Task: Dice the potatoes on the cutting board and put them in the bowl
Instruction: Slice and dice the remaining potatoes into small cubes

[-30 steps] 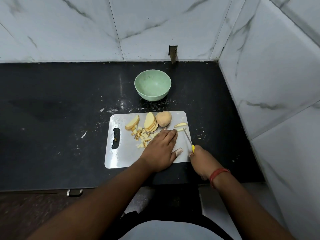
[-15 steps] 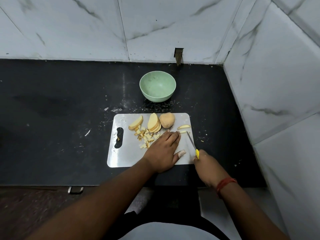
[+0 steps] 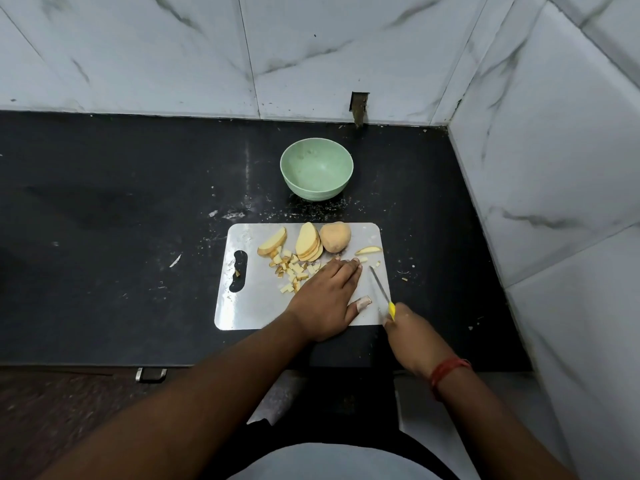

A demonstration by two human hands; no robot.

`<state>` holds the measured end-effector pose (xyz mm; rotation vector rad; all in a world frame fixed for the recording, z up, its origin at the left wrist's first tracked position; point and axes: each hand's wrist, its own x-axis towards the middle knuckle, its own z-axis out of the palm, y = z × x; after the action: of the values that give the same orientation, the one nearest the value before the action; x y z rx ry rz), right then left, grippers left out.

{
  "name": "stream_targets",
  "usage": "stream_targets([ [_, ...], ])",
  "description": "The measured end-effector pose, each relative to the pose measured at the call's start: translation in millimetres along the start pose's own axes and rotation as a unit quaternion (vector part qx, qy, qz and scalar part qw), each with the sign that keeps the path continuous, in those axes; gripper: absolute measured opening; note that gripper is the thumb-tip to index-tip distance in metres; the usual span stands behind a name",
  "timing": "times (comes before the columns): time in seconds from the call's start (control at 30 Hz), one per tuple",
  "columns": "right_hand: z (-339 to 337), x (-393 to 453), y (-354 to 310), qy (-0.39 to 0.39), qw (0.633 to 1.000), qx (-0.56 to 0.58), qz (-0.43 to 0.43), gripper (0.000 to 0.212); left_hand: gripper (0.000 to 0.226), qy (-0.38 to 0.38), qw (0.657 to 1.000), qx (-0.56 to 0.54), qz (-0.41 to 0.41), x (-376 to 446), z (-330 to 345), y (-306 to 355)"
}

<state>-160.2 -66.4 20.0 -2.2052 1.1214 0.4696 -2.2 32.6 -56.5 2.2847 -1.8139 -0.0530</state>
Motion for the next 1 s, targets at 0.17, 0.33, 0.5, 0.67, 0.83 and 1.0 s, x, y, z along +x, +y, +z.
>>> stream_targets([
  [0.17,-4.6,9.2,-11.0,0.013,1.0,0.014,-0.017,0.021,0.074,0.007,1.0,0.001,0.008,-0.5,1.6,-0.7],
  [0.33,-0.8,21.4,-15.4,-0.001,1.0,0.0,-0.003,0.017,0.073,0.014,1.0,0.005,0.011,-0.6,1.9,-1.0],
  [0.5,6.1,8.9,-1.2,-0.01,1.0,0.008,-0.002,0.019,0.071,0.016,1.0,-0.002,0.007,-0.8,2.4,-1.3],
  [0.67,3.2,4.9,-0.7,0.022,0.999,0.03,-0.026,0.019,0.067,0.039,0.999,0.001,0.008,-5.3,4.6,-0.8],
  [0.83,1.2,15.4,-13.3,0.013,0.999,0.016,-0.029,0.022,0.07,0.035,0.999,0.022,-0.005,-5.5,6.3,-0.5],
  [1.0,4.7,24.6,-15.2,-0.01,0.999,-0.029,-0.033,0.02,0.069,0.036,0.999,0.018,-0.009,-4.5,6.6,-1.4],
])
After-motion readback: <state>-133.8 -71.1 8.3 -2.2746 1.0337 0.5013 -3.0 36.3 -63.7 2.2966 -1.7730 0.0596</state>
